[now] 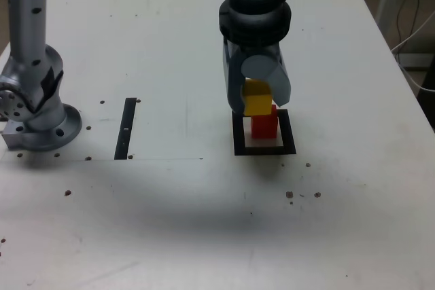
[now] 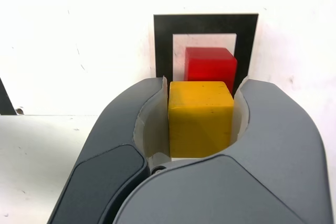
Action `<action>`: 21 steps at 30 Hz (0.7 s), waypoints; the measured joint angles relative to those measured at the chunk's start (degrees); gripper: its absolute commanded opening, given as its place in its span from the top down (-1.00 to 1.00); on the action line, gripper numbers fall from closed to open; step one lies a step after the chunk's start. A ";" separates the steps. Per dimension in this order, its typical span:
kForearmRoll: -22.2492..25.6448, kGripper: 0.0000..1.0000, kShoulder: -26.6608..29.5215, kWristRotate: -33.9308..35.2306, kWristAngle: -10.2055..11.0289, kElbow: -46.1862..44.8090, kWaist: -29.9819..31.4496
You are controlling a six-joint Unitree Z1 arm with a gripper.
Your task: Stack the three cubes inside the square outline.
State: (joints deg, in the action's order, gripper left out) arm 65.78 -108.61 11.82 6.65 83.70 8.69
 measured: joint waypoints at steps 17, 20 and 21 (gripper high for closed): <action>-1.69 0.50 -0.56 -1.29 0.67 -0.78 -0.49; -1.69 0.45 -0.56 -1.29 0.63 -1.47 -0.74; -1.71 0.44 -0.56 -1.29 0.59 -1.62 -0.78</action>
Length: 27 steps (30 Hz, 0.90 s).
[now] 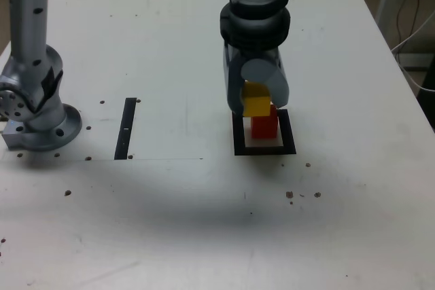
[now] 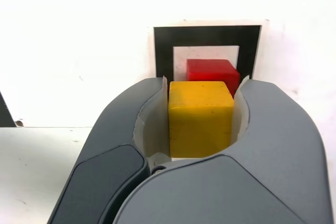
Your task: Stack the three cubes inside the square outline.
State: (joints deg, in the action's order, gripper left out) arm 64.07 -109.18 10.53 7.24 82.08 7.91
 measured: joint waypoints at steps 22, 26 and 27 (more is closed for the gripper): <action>-2.71 -0.41 -0.53 -0.76 -0.11 -0.68 -0.20; -3.28 -0.85 -0.53 -0.77 -0.05 -1.13 -0.20; -3.39 -0.91 -0.53 -0.77 0.01 -1.16 -0.20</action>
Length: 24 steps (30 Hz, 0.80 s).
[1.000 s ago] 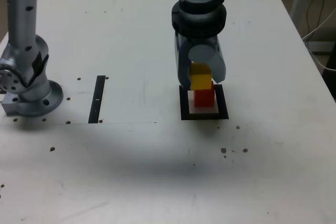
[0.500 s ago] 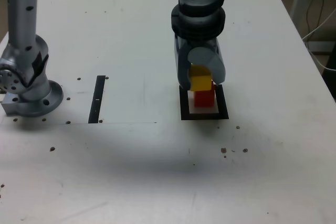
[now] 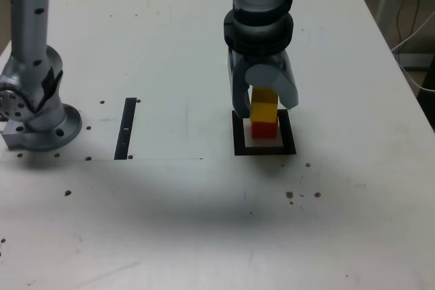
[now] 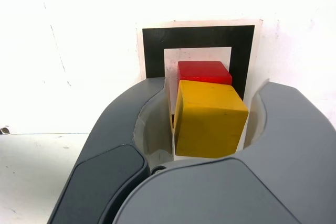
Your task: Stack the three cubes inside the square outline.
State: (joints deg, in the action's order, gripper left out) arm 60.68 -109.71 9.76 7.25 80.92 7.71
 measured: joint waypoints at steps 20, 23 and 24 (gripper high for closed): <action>6.75 -0.99 6.82 -16.41 -2.56 1.06 -14.94; 8.47 -0.99 6.74 -22.59 -2.10 2.52 -20.80; 8.90 -0.99 6.53 -24.48 -1.55 3.13 -22.62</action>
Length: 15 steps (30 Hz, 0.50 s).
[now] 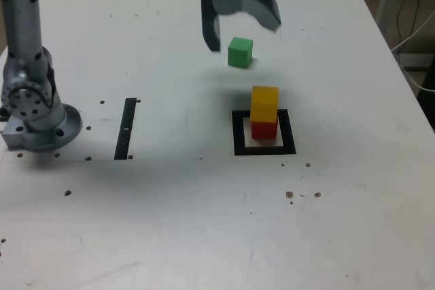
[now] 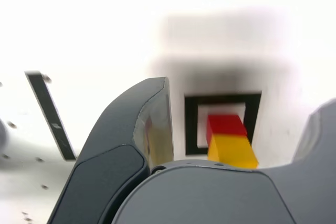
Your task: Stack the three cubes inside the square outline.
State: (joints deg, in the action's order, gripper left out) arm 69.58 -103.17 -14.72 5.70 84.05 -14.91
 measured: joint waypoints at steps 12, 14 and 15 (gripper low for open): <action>1.57 -0.98 -9.87 -23.85 5.21 5.37 -10.16; 0.94 -0.96 -10.86 -25.36 5.37 5.35 -9.52; 0.54 -0.93 -11.62 -25.32 5.38 5.27 -9.16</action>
State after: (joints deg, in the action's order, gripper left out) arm 70.12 -114.79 -40.03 11.08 89.32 -24.06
